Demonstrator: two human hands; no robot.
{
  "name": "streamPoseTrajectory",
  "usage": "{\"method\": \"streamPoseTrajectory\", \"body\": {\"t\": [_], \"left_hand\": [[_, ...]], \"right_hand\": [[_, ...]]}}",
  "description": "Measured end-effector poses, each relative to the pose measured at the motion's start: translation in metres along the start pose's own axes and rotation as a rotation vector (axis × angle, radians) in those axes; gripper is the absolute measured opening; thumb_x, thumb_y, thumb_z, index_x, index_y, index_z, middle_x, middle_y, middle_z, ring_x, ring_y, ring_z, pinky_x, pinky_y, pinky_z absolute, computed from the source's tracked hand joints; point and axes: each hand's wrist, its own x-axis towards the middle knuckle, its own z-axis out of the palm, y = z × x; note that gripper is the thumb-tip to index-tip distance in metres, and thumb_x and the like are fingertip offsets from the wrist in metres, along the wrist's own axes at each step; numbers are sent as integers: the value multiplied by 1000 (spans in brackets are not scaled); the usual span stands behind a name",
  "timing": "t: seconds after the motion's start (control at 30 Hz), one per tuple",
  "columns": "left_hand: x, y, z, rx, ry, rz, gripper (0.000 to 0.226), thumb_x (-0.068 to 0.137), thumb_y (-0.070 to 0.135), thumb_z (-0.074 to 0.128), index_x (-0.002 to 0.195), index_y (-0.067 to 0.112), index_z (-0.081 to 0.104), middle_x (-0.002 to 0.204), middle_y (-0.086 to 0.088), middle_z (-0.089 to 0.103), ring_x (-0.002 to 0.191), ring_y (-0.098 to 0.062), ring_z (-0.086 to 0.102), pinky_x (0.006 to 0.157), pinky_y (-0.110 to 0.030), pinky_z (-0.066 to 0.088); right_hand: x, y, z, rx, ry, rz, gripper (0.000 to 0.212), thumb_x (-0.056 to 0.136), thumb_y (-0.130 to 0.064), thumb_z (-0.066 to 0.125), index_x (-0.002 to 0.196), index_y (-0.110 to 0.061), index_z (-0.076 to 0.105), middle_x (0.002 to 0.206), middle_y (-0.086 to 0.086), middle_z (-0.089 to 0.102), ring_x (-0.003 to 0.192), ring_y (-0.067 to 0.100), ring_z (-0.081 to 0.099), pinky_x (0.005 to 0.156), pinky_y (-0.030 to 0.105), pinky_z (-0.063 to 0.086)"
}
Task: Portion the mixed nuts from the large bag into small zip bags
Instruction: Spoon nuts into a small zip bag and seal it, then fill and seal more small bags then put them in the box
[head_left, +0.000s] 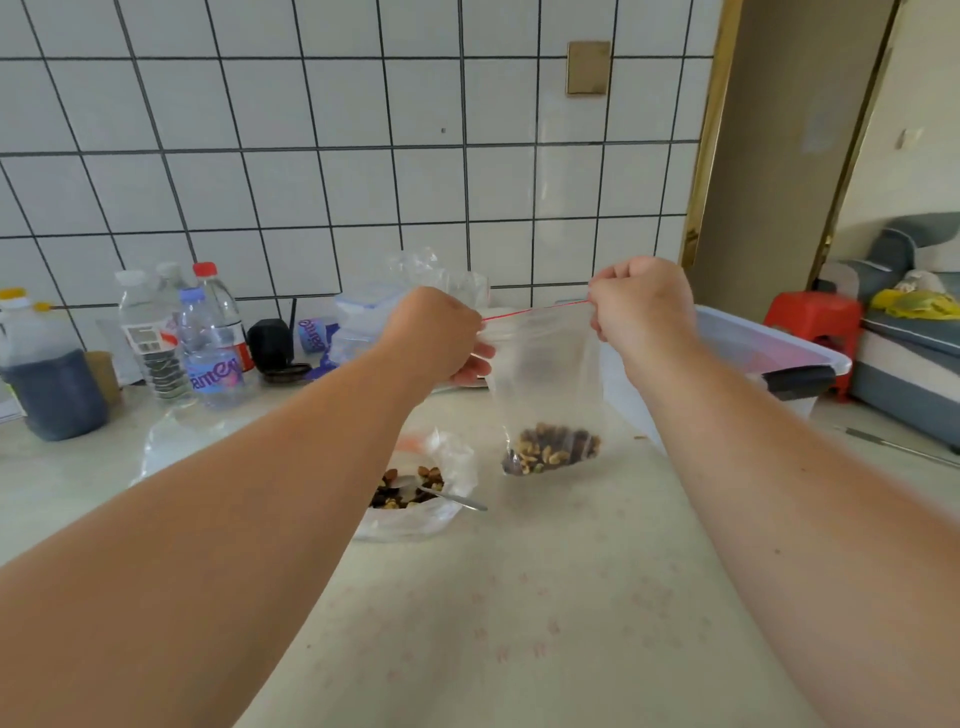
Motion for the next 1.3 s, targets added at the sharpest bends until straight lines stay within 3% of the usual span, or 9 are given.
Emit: {"method": "streamPoseTrajectory", "body": {"t": [0.1,0.2,0.4,0.47,0.53,0.63,0.9,1.07,1.3], "left_hand": [[20,-7,0,-12,36,-37,21,106,7,44,92,7,61,71,-8,72,37,-14,63,35,-20,49],[32,-18,-2,-9,89,-29,23,106,8,45,96,9,66,79,-9,74,45,-15,67,39,-21,50],[30,-34,-7,-45,69,-121,17,107,10,45,117,10,59,91,-6,71,57,-18,65,52,-27,54],[28,-37,-12,-67,67,-93,18,107,10,46,119,9,59,96,-7,71,59,-20,65,57,-28,56],[27,-41,-18,-54,79,-47,20,107,11,47,120,7,61,98,-6,73,61,-18,66,57,-28,58],[22,-50,-32,-45,78,-67,18,107,12,46,119,13,60,100,-3,75,60,-16,68,53,-25,57],[-8,-107,-95,28,159,29,15,102,16,57,94,27,65,84,5,77,59,-15,75,48,-23,57],[-25,-148,-146,50,258,-33,20,98,9,55,96,25,66,74,10,77,58,-15,74,53,-28,57],[-41,-203,-208,85,397,-57,19,91,9,62,96,27,67,80,9,78,61,-12,71,57,-30,51]], "right_hand": [[5,10,15,43,-42,41,20,82,-12,50,71,-21,64,61,-4,66,40,3,60,57,28,54],[7,21,31,85,-86,122,22,82,-11,48,71,-20,64,50,-4,66,42,7,61,54,27,51],[-1,36,48,199,-191,182,21,87,-5,48,86,-16,66,51,-10,67,61,16,71,75,37,62],[-8,35,47,212,-162,143,20,85,-12,51,93,-22,66,59,-15,70,58,9,71,70,34,61],[-18,30,46,198,-90,85,20,80,-19,52,93,-27,65,68,-8,71,53,1,66,59,28,56],[-38,23,47,193,-51,24,17,73,-24,52,84,-32,63,71,-12,65,58,5,61,53,25,45],[-96,27,86,218,-326,150,12,76,-16,59,80,-25,67,57,-9,65,53,7,61,59,34,55],[-132,29,121,205,-456,191,12,80,-13,60,80,-22,68,56,-8,67,51,7,64,58,30,56],[-182,16,172,153,-677,203,13,83,-10,61,83,-18,70,59,-2,70,58,11,70,60,27,57]]}}
